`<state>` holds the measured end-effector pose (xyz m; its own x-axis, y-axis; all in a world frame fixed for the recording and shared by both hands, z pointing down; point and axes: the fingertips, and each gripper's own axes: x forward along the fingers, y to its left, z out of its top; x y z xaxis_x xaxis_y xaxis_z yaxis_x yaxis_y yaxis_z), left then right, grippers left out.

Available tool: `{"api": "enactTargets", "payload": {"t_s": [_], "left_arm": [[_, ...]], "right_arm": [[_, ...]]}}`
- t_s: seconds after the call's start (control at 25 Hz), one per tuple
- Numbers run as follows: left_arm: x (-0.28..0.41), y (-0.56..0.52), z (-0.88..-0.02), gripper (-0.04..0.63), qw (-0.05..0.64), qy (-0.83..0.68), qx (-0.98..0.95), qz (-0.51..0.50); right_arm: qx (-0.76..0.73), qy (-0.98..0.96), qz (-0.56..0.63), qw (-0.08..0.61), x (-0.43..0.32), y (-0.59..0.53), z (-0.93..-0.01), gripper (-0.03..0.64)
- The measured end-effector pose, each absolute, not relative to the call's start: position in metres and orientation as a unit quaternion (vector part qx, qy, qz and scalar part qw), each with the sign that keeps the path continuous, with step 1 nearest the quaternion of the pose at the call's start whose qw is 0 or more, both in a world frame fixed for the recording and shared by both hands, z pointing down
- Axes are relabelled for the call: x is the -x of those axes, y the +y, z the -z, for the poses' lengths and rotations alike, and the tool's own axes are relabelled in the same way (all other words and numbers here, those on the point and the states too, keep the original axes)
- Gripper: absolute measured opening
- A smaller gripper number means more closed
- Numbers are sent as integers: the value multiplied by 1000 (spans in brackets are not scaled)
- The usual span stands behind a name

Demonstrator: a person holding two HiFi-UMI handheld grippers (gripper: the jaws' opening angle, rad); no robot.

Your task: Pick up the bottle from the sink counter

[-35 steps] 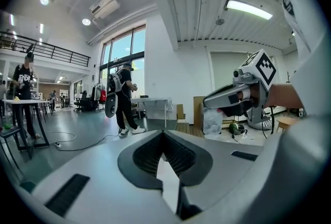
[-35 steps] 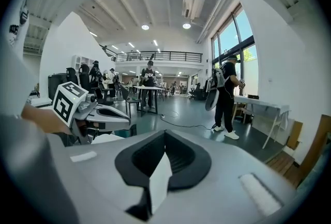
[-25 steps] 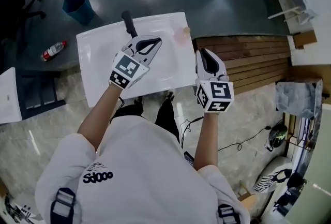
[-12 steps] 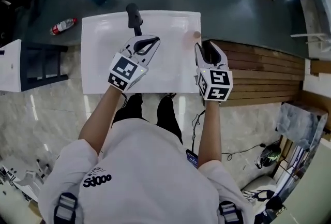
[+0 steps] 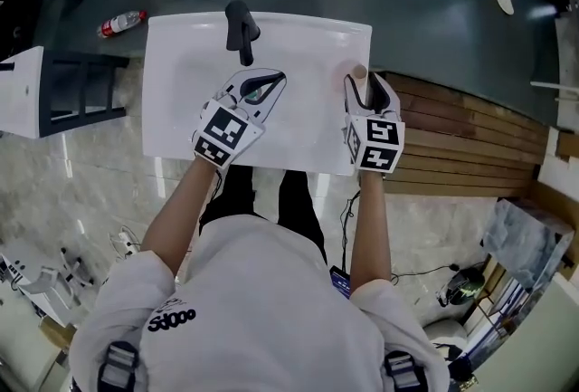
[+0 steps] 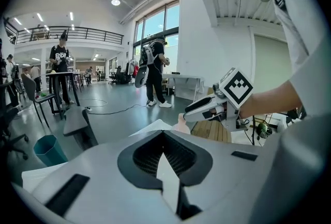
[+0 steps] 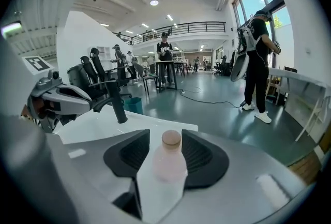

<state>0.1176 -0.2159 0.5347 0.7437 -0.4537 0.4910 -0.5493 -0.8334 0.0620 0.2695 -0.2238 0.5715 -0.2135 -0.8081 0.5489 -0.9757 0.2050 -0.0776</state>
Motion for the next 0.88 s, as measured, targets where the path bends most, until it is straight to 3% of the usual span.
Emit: {"api": "enactTargets", "payload": {"t_s": [0.68,0.88], "left_arm": [[-110,-211,-567,5,135,-269,-921,-248],[-110,-207,-571,5,141,-262,-921,-252]], "right_arm": [[-610,-745,-169,210,-271,-246,-612,209],[-620,-743,-147,206,-272,-251,-611,174]]}}
